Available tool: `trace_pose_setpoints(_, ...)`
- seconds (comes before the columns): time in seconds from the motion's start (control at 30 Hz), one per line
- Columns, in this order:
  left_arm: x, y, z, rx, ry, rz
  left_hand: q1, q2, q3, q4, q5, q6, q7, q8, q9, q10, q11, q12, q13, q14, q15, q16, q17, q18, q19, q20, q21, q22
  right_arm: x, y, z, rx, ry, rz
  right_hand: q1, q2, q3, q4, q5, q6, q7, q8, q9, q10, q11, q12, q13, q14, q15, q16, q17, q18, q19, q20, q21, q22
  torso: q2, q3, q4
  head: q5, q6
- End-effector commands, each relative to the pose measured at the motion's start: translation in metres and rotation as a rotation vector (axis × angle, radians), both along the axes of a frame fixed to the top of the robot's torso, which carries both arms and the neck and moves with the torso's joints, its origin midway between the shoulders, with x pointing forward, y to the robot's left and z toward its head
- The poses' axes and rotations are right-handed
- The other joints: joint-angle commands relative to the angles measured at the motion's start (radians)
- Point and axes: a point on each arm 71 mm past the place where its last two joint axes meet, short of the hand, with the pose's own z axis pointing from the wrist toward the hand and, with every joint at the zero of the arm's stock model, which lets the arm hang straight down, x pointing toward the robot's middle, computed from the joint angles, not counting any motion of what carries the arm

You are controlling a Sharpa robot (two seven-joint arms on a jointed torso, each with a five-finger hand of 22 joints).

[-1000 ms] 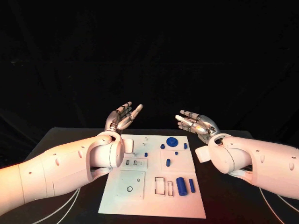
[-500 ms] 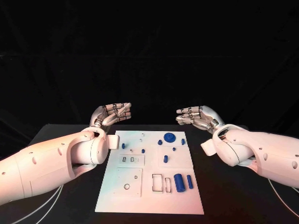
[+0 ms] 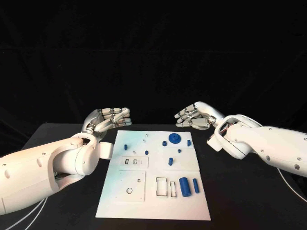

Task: Assemble the parts on the task board

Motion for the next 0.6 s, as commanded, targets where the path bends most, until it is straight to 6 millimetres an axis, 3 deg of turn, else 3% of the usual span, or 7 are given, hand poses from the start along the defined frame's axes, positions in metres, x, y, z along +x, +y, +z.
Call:
trace_pose_setpoints(0.03,-0.008,-0.009,0.005,-0.021,0.0,-0.09,0.007,0.0,-0.003,-0.005,0.003,0.006,0.0,-0.006,-0.001,0.007,0.002,-0.005,-0.001,0.006,0.001,0.003,0.002,0.014,0.009,0.001,0.003,-0.001,0.001,0.008,-0.003,-0.308,-0.089,0.046,-0.032,-0.049,0.047,-0.025,0.025,0.06,-0.025,-0.01,0.005,0.066,-0.029,-0.012,0.007,0.147,-0.048,0.033,0.05,0.015,0.147,-0.057,0.115,0.056,0.027,-0.0096,0.0091,-0.008,0.003)
trace_pose_setpoints(0.13,-0.016,-0.013,0.008,-0.035,0.007,-0.117,0.005,0.001,-0.005,-0.005,0.003,0.007,0.001,-0.007,-0.001,0.008,0.002,-0.007,-0.002,0.005,0.002,0.0,0.002,0.014,0.009,0.001,0.002,-0.002,0.004,0.013,0.001,-0.417,-0.154,0.037,-0.032,-0.062,0.061,-0.031,0.029,0.08,-0.033,-0.011,0.007,0.077,-0.044,-0.013,0.01,0.222,-0.069,0.072,0.094,0.012,0.197,-0.086,0.187,0.099,0.039,-0.0147,0.0163,-0.026,0.002)
trace_pose_setpoints(0.17,-0.018,-0.014,0.01,-0.04,0.008,-0.125,0.004,0.002,-0.006,-0.005,0.003,0.007,0.001,-0.008,-0.002,0.008,0.002,-0.008,-0.002,0.004,0.002,-0.001,0.002,0.014,0.009,0.0,0.002,-0.002,0.005,0.015,0.002,-0.443,-0.172,0.033,-0.033,-0.065,0.064,-0.032,0.031,0.085,-0.037,-0.012,0.008,0.08,-0.045,-0.011,0.012,0.25,-0.079,0.091,0.11,0.012,0.211,-0.092,0.209,0.113,0.045,-0.0179,0.0193,-0.028,0.003)
trace_pose_setpoints(0.27,-0.024,-0.018,0.017,-0.053,0.003,-0.144,0.003,0.002,-0.008,-0.005,0.003,0.007,0.002,-0.009,-0.002,0.008,0.003,-0.01,-0.002,0.003,0.003,-0.003,0.002,0.014,0.009,0.0,0.001,-0.003,0.007,0.021,0.006,-0.509,-0.212,0.027,-0.05,-0.08,0.073,-0.025,0.025,0.088,-0.043,-0.019,0.006,0.078,-0.053,-0.01,0.015,0.315,-0.095,0.152,0.166,0.012,0.249,-0.109,0.273,0.155,0.063,-0.0256,0.023,-0.028,0.008)
trace_pose_setpoints(0.43,-0.027,-0.023,0.026,-0.061,-0.011,-0.158,0.002,0.001,-0.01,-0.005,0.003,0.007,0.002,-0.011,-0.002,0.008,0.003,-0.013,-0.003,0.003,0.003,-0.006,0.003,0.014,0.009,0.0,0.0,-0.004,0.007,0.031,0.007,-0.575,-0.23,0.041,-0.076,-0.104,0.087,-0.001,0.006,0.079,-0.048,-0.027,0.004,0.038,-0.058,-0.011,0.02,0.321,-0.1,0.323,0.29,0.011,0.283,-0.12,0.357,0.216,0.078,-0.0315,0.0243,-0.03,0.013)
trace_pose_setpoints(0.57,-0.028,-0.025,0.033,-0.063,-0.023,-0.165,0.002,0.001,-0.011,-0.005,0.003,0.007,0.002,-0.012,-0.003,0.008,0.003,-0.013,-0.003,0.003,0.004,-0.006,0.003,0.014,0.009,0.0,0.0,-0.004,0.007,0.037,0.006,-0.621,-0.228,0.051,-0.078,-0.117,0.092,0.022,-0.006,0.068,-0.054,-0.026,0.004,0.0,-0.055,-0.007,0.031,0.318,-0.103,0.466,0.398,-0.016,0.345,-0.12,0.532,0.43,0.087,-0.0346,0.0257,-0.033,0.015)
trace_pose_setpoints(0.6,-0.028,-0.025,0.035,-0.063,-0.026,-0.166,0.002,0.001,-0.011,-0.005,0.003,0.007,0.002,-0.012,-0.003,0.008,0.003,-0.013,-0.003,0.003,0.004,-0.006,0.003,0.014,0.009,0.0,0.0,-0.004,0.007,0.038,0.006,-0.632,-0.227,0.052,-0.074,-0.123,0.092,0.03,-0.008,0.065,-0.054,-0.026,0.005,-0.011,-0.052,-0.003,0.036,0.31,-0.102,0.547,0.472,-0.024,0.36,-0.118,0.585,0.494,0.089,-0.0349,0.026,-0.035,0.014)
